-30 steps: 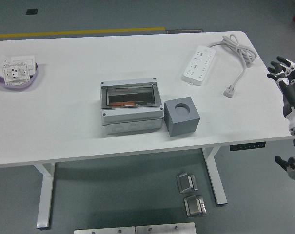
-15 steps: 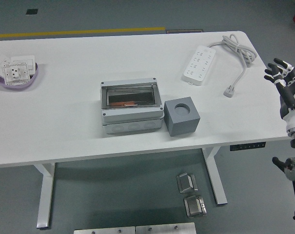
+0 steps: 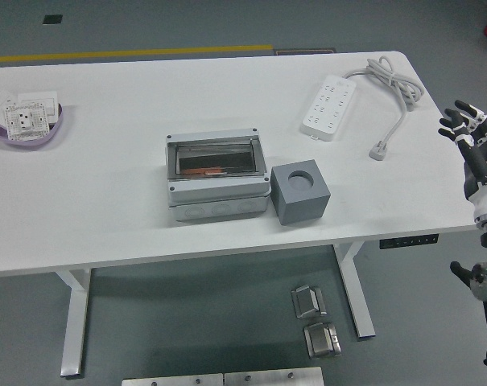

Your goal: Pick up the cylinder from the cube,place it in the box,flap close box

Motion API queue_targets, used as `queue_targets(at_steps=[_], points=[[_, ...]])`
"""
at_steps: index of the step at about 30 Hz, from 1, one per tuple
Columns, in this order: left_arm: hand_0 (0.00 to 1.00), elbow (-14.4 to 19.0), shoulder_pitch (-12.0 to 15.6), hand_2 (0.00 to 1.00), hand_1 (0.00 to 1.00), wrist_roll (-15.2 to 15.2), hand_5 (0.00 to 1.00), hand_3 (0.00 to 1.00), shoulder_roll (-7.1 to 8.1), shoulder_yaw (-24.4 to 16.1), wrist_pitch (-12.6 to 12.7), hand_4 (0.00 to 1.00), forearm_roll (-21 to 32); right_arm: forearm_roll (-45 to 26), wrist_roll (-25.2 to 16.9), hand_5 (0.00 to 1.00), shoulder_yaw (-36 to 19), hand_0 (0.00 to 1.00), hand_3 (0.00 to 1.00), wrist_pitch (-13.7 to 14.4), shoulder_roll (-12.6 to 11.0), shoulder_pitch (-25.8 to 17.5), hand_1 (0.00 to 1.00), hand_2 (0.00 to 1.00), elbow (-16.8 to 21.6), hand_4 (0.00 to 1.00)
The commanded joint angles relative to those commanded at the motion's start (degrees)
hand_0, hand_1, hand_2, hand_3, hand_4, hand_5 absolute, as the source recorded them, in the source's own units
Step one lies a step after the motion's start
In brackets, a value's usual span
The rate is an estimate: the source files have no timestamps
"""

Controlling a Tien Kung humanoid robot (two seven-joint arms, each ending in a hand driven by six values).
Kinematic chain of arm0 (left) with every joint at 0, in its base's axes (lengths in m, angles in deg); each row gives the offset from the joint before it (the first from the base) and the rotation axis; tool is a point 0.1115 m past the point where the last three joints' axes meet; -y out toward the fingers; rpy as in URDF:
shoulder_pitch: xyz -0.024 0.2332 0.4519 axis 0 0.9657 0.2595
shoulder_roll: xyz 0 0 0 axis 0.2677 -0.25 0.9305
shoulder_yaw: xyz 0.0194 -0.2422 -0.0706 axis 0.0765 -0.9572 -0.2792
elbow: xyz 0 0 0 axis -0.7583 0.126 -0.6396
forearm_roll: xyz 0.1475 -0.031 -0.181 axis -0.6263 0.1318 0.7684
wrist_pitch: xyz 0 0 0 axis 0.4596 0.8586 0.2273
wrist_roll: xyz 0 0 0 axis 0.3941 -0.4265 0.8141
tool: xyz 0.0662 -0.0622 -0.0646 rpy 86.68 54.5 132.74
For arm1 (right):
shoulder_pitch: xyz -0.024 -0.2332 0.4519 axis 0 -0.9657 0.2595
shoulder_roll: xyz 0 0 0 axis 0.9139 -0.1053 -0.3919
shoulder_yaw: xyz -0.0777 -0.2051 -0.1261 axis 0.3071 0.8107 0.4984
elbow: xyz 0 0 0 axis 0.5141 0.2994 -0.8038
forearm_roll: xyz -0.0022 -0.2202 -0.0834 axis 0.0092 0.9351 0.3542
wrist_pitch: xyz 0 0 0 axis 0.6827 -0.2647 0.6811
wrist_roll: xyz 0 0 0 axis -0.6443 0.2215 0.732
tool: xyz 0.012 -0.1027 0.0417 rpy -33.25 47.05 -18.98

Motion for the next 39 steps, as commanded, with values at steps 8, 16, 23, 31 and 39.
queue_targets(at_steps=[8, 16, 23, 31, 39], points=[[0.704, 0.0, 0.03, 0.706, 0.689, -0.01, 0.448, 0.849, -0.76, -0.06, -0.07, 0.785, -0.24, -0.37, 0.43, 0.481, 0.63, 0.713, 0.727, -0.31, 0.03, 0.67, 0.699, 0.723, -0.35, 0.779], [0.704, 0.0, -0.48, 0.706, 0.689, 0.11, 0.446, 0.848, -0.84, 0.04, -0.08, 0.785, -0.31, -0.56, 0.64, 0.474, 0.27, 0.715, 0.738, -0.64, 0.09, 0.48, 0.715, 0.764, -0.15, 0.778], [0.704, 0.0, -0.64, 0.705, 0.689, 0.02, 0.448, 0.848, -0.97, 0.01, -0.11, 0.785, -0.43, -0.65, 0.6, 0.472, -0.27, 0.723, 0.738, -0.31, 0.09, 0.3, 0.71, 0.752, 0.07, 0.778], [0.703, 0.0, -0.74, 0.705, 0.689, -1.16, 0.449, 0.848, -1.2, -1.48, -0.02, 0.785, -1.68, -1.72, -0.16, 0.462, 0.8, 0.718, 0.723, 0.01, -0.12, 0.59, 0.703, 0.727, 0.11, 0.78], [0.703, 0.0, -0.6, 0.705, 0.688, -0.47, 0.449, 0.847, -1.32, -1.08, 0.0, 0.784, -1.22, -2.01, -0.17, 0.455, 0.57, 0.717, 0.725, 0.01, -0.16, 0.41, 0.699, 0.726, 0.33, 0.779]])
